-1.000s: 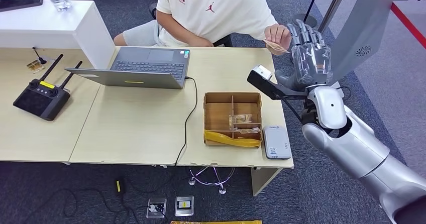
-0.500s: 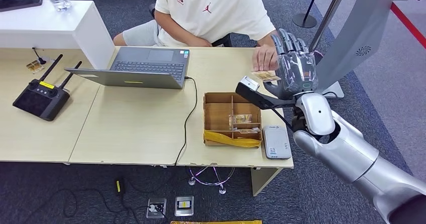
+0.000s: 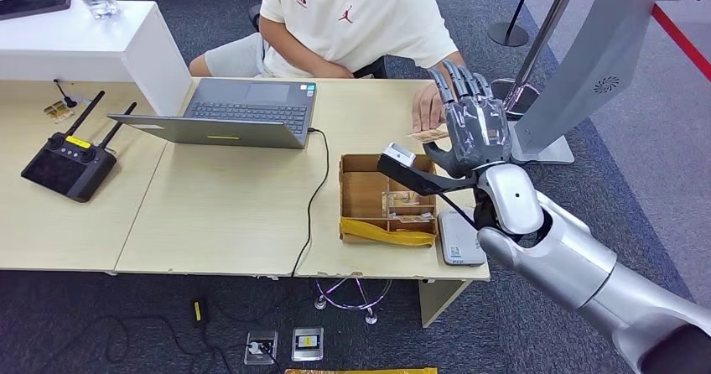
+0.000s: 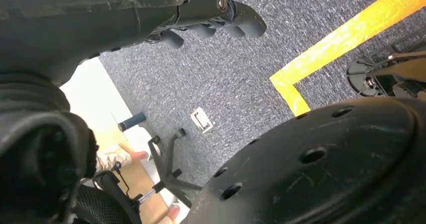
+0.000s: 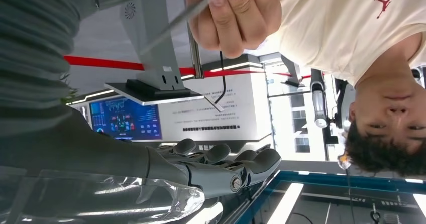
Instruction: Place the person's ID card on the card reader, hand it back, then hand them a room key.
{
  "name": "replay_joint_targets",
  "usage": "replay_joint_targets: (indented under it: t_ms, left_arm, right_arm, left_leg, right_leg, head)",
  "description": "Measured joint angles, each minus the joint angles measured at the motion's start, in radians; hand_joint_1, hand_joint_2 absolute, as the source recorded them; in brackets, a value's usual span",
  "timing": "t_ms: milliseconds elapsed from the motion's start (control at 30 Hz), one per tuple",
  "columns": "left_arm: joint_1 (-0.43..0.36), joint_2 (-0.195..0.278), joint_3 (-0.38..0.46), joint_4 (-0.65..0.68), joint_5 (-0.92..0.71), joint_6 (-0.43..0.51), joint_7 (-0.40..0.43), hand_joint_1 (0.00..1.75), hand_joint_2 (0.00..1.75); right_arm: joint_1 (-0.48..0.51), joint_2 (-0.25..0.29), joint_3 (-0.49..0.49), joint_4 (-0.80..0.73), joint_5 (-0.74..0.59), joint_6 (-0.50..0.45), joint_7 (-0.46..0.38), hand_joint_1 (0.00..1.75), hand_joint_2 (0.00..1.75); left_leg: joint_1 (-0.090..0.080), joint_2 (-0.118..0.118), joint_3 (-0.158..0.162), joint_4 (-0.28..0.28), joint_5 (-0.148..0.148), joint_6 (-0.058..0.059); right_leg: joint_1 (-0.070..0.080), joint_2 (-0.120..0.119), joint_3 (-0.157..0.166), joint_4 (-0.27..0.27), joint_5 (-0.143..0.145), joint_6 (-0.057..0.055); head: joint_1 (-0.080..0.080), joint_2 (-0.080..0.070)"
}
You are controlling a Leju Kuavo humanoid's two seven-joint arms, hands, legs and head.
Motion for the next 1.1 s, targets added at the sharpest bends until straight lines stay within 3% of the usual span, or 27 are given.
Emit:
replay_joint_targets:
  t_ms: [867, 1100]
  left_arm:
    - [0.001, 0.000, 0.000, 0.000, 0.036, 0.000, -0.009, 0.00, 0.00]
    - [0.002, -0.002, 0.002, 0.000, 0.055, 0.000, -0.012, 0.00, 0.00]
  right_arm:
    - [0.002, 0.012, 0.021, 0.011, -0.055, 0.010, -0.025, 1.75, 1.75]
    - [0.044, -0.002, 0.017, 0.013, -0.092, -0.001, -0.022, 1.75, 1.75]
  left_leg:
    - [0.000, 0.000, 0.000, 0.000, 0.000, 0.000]
    - [0.000, 0.000, 0.001, 0.000, 0.000, 0.000]
  right_leg:
    - [0.000, 0.000, 0.000, 0.000, 0.000, 0.000]
    - [0.000, 0.000, 0.000, 0.000, 0.000, 0.000]
  head:
    - [0.000, 0.000]
    - [0.000, 0.000]
